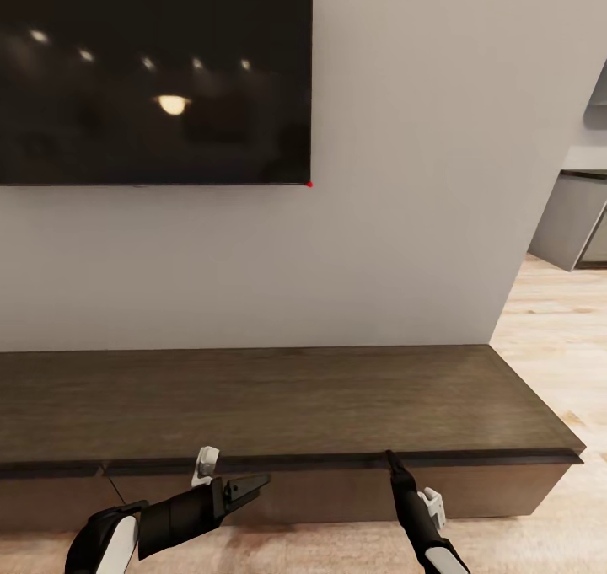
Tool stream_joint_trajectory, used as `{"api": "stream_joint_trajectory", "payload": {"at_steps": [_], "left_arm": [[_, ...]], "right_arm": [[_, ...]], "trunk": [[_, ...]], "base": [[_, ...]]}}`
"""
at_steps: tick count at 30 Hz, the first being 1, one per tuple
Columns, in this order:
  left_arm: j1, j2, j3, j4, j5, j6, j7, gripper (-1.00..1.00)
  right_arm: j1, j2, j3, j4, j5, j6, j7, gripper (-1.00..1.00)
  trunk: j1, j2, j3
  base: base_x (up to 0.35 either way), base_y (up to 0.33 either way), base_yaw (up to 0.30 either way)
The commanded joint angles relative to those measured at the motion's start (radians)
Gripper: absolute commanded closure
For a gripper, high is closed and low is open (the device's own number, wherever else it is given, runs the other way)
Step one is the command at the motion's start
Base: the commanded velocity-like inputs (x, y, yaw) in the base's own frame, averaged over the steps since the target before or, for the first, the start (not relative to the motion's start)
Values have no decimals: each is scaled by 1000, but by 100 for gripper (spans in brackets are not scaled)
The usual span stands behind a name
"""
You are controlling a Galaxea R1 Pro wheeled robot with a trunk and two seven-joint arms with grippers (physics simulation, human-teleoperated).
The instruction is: Place each of the two pumpkins and all three candles from the living room inside a cabinet in the living room (use any cabinet), then make sure every cabinet is closed, and position the cauldron so it is next to a table in the living room.
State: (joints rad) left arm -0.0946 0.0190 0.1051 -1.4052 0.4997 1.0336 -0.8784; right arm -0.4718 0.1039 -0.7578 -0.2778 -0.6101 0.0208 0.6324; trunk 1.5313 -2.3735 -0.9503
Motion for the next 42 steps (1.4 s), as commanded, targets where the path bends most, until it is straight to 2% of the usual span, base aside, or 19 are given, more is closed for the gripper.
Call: {"api": "stream_joint_trajectory", "payload": {"at_steps": [1,42], "left_arm": [[-1,0,1,0,-3,3,-5,-100],[1,-4,0,0,-4,0,-4,-100]], "right_arm": [[-1,0,5,-1,-14,4,7,100],[-1,0,5,-1,-14,4,7,100]], "trunk": [[0,0,-1],[0,0,-1]], "base": [[0,0,0],[-7,0,0]]}}
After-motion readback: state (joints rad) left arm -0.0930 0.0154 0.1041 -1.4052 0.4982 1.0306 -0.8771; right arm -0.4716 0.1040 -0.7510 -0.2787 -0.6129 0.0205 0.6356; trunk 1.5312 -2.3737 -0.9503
